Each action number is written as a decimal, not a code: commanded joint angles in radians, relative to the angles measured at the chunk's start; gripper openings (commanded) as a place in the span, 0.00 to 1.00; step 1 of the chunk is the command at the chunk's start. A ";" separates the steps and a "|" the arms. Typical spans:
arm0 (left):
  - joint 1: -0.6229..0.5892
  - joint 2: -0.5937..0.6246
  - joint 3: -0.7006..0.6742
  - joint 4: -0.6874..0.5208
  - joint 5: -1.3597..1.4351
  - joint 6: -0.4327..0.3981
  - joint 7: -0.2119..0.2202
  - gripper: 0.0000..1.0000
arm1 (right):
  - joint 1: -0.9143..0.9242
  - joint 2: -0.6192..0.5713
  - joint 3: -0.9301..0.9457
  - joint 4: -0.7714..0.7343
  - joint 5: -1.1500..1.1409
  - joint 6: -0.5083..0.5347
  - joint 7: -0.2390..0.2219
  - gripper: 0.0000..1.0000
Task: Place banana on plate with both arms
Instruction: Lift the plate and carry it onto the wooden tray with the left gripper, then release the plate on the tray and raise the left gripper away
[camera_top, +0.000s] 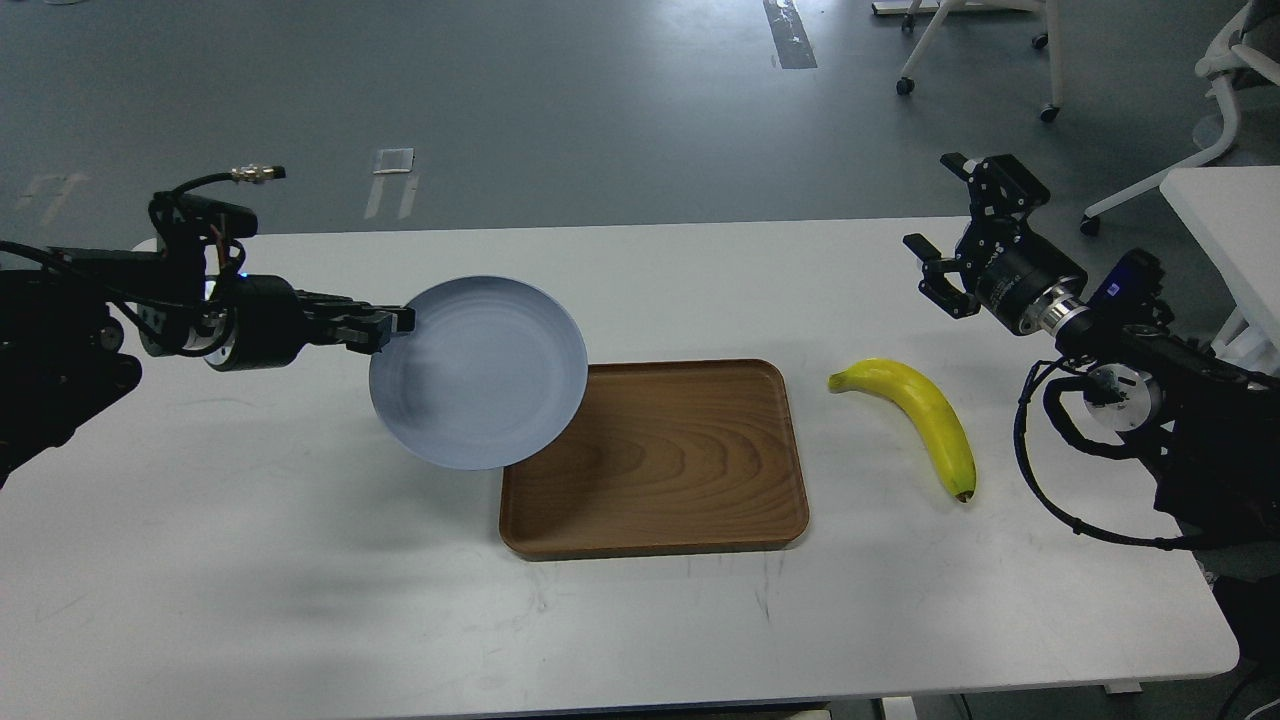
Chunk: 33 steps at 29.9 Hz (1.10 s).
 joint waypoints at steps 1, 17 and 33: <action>-0.046 -0.115 0.078 0.018 0.004 -0.003 0.000 0.00 | 0.000 0.001 0.000 0.000 0.000 0.000 0.000 1.00; -0.043 -0.464 0.167 0.340 0.019 -0.001 0.000 0.00 | -0.005 0.001 -0.002 0.000 -0.002 0.000 0.000 1.00; -0.043 -0.520 0.165 0.401 -0.002 -0.001 0.000 0.68 | -0.006 0.001 -0.003 0.000 -0.003 0.000 0.000 1.00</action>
